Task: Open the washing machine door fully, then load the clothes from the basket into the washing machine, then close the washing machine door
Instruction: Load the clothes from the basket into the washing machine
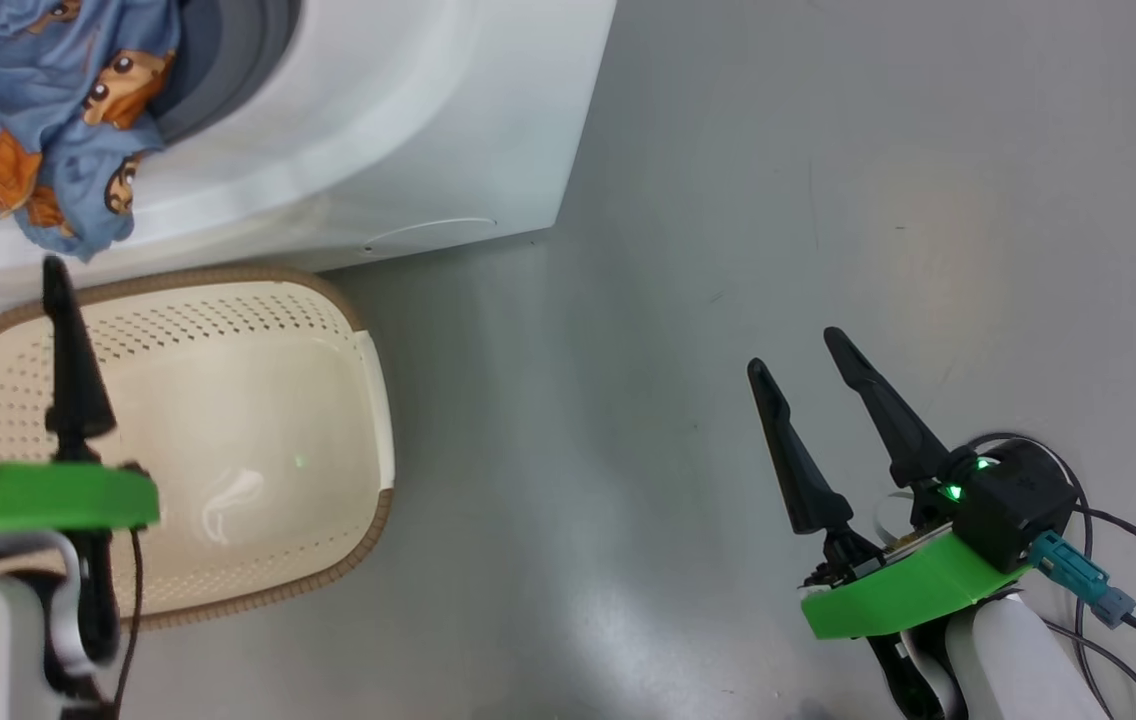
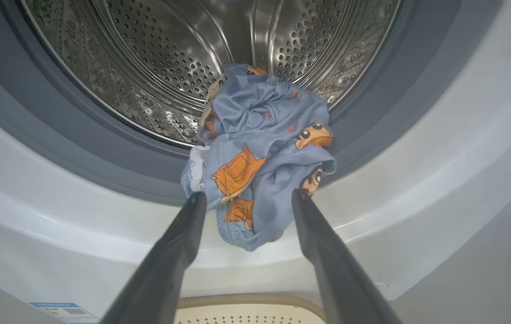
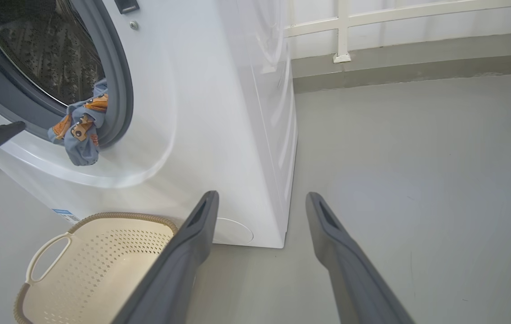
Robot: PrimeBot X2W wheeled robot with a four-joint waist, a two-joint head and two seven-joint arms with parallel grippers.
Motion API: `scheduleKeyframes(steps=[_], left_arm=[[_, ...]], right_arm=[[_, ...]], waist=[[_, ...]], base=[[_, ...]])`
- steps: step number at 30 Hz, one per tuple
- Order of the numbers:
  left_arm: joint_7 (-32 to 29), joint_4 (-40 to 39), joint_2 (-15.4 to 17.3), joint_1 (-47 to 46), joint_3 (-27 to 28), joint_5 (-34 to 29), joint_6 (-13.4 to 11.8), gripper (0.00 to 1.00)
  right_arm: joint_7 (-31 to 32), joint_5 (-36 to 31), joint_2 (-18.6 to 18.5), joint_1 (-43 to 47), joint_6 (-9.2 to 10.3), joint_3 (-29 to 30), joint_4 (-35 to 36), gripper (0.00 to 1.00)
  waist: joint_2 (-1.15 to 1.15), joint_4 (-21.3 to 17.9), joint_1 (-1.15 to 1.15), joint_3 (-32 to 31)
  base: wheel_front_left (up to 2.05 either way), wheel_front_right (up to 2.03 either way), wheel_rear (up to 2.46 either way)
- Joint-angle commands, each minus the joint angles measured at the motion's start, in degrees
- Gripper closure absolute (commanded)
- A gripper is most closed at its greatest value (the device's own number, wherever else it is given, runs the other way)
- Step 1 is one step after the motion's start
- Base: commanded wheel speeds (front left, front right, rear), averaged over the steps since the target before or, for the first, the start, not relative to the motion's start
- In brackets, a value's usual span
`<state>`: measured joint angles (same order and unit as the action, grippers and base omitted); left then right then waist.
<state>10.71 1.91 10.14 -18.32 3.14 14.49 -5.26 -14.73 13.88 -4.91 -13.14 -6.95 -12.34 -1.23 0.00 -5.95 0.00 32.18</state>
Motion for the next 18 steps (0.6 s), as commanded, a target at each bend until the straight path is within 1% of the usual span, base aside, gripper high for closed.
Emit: scheduleKeyframes(steps=[1, 4, 8, 13, 14, 18], left_arm=[[-0.2, -0.9, 1.8, -0.9, 1.8, -0.1, 0.3, 0.0], [-2.4, 0.5, 1.9, -4.2, 2.0, 2.1, 1.1, 0.0], [-5.2, 2.3, 2.5, -8.0, 1.7, 3.4, 1.8, 0.0], [-9.2, 4.1, 3.4, -11.0, 0.6, 3.9, 2.2, 0.0], [-10.8, 4.7, 3.7, -12.0, 0.2, 4.2, 2.5, 0.0], [-13.2, 5.9, 4.6, -13.6, -0.4, 4.4, 2.8, 0.0]], right_arm=[[-0.3, 0.6, 0.4, -0.2, -0.54, -1.6, 1.1, 0.0], [-0.3, 0.6, 0.5, -0.4, -0.54, -1.6, 1.0, 0.0], [-0.3, 0.6, 0.6, -0.6, -0.54, -1.7, 0.9, 0.0], [-0.3, 0.5, 0.7, -0.7, -0.54, -1.7, 1.0, 0.0], [-0.3, 0.5, 0.8, -0.7, -0.54, -1.7, 1.0, 0.0], [-0.3, 0.5, 0.9, -0.7, -0.54, -1.7, 0.9, 0.0]], waist=[[0.0, -0.1, 0.0, 0.1], [0.0, -0.2, 0.0, 0.3], [0.0, -0.2, 0.0, 0.5], [0.0, -0.4, 0.0, 0.8], [0.0, -0.5, 0.0, 0.9], [0.0, -0.7, 0.0, 1.0]], base=[[0.0, 0.0, 0.0], [0.0, 0.0, 0.0], [0.0, 0.0, 0.0], [0.0, 0.0, 0.0], [0.0, 0.0, 0.0], [0.0, 0.0, 0.0]])
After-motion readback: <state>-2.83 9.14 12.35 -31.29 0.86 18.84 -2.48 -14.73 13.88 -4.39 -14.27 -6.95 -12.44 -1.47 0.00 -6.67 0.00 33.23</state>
